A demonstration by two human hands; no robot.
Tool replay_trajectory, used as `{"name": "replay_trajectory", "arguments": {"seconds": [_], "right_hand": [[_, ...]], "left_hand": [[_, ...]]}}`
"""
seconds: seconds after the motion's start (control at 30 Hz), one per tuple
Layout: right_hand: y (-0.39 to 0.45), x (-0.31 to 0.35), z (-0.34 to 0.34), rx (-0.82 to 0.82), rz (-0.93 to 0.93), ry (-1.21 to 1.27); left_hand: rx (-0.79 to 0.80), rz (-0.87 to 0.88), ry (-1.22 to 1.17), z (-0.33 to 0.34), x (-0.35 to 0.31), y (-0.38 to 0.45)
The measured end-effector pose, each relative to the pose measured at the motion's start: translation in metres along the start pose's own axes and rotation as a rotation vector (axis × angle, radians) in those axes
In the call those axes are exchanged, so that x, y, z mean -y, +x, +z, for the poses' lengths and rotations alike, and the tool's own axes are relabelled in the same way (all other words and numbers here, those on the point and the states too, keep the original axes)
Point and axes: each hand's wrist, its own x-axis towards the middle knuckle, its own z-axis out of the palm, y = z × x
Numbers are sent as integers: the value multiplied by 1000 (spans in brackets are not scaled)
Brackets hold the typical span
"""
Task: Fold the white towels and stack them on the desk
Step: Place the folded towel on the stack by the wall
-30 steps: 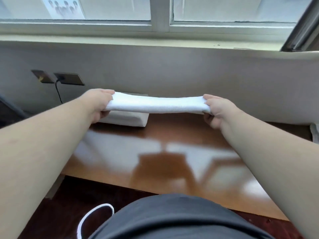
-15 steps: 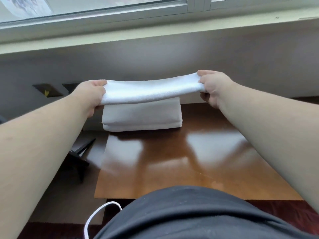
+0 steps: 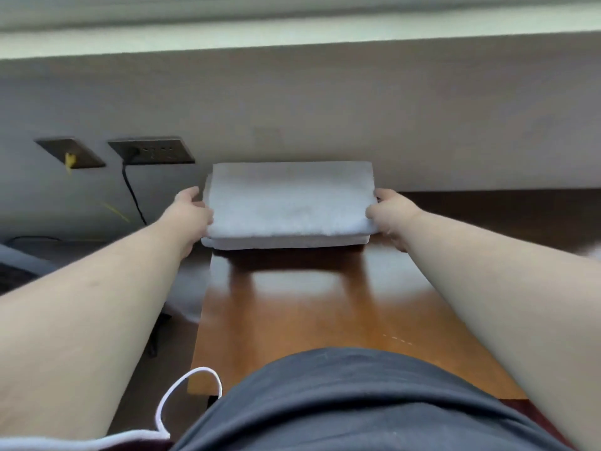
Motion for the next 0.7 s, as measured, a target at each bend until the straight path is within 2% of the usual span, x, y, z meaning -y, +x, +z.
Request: {"name": "replay_trajectory", "arguments": {"seconds": [0.23, 0.43, 0.6, 0.7], "right_hand": [[22, 7, -1, -255, -73, 152], [47, 24, 0, -163, -21, 266], [61, 38, 0, -224, -48, 184], [63, 42, 3, -258, -141, 240]], "left_hand": [[-119, 16, 129, 12, -3, 29], [-47, -19, 230, 12, -14, 54], [-86, 1, 396, 26, -28, 64], [-151, 96, 357, 27, -31, 63]]}}
